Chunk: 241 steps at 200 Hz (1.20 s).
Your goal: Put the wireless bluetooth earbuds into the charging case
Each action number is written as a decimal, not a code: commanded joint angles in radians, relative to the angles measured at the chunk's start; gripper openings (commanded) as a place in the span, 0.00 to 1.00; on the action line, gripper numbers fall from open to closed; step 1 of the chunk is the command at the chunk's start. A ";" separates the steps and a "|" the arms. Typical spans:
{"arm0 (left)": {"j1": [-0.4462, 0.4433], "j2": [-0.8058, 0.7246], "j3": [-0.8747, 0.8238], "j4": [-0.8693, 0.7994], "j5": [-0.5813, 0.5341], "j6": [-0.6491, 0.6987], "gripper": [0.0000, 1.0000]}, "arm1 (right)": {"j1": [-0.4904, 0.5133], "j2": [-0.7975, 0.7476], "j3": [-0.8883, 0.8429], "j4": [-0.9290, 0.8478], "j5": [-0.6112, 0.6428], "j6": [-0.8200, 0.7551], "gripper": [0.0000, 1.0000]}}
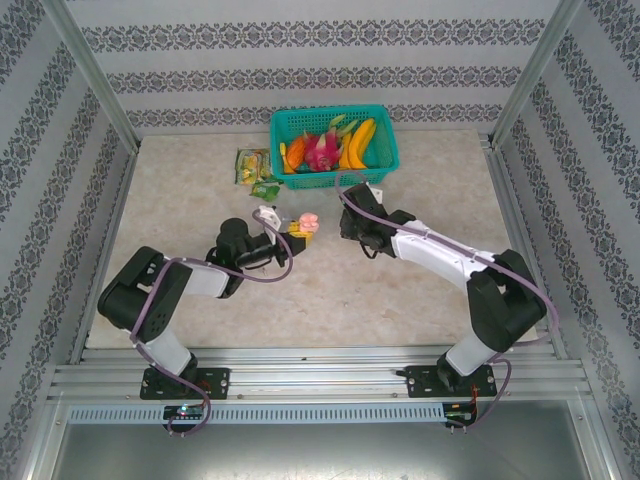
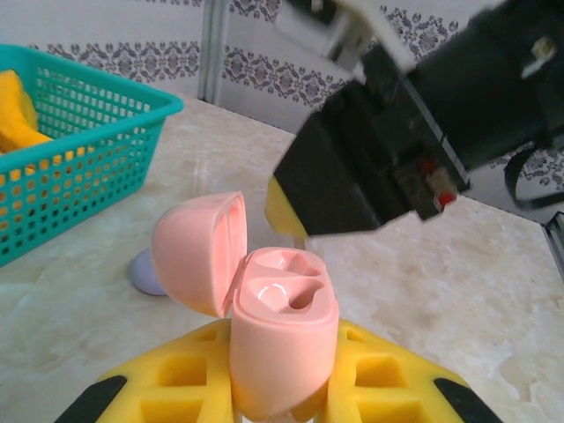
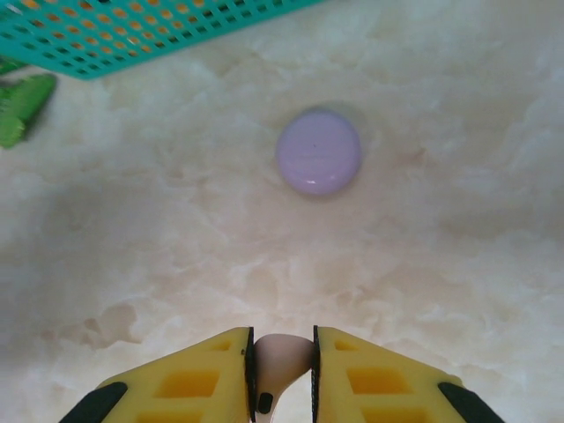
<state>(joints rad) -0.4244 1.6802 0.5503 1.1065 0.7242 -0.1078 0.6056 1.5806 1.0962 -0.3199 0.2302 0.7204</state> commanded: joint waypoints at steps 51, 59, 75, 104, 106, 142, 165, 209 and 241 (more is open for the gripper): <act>-0.063 0.064 0.065 0.124 -0.027 0.049 0.00 | -0.018 -0.179 -0.022 0.061 -0.016 -0.092 0.24; -0.073 0.065 0.070 0.125 -0.048 0.060 0.00 | -0.019 -0.194 -0.022 0.068 -0.020 -0.096 0.24; -0.088 0.064 0.076 0.134 -0.113 0.088 0.00 | -0.018 -0.221 -0.021 0.076 -0.031 -0.105 0.24; -0.119 0.064 0.084 0.162 -0.258 0.148 0.00 | -0.018 -0.267 -0.022 0.095 -0.043 -0.122 0.24; -0.122 0.065 0.085 0.166 -0.266 0.153 0.00 | -0.019 -0.270 -0.022 0.098 -0.043 -0.122 0.24; -0.184 0.058 0.129 0.152 -0.404 0.263 0.00 | -0.015 -0.309 -0.019 0.120 -0.060 -0.133 0.24; -0.206 0.062 0.167 0.126 -0.429 0.302 0.00 | -0.004 -0.319 -0.012 0.135 -0.068 -0.149 0.24; -0.209 0.082 0.192 0.147 -0.434 0.290 0.00 | 0.036 -0.344 -0.031 0.200 -0.061 -0.230 0.24; -0.211 0.084 0.200 0.142 -0.426 0.286 0.00 | 0.048 -0.357 -0.071 0.282 -0.089 -0.270 0.24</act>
<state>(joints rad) -0.6231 1.7561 0.7242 1.2011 0.3042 0.1577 0.6445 1.2488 1.0595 -0.1310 0.1669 0.5110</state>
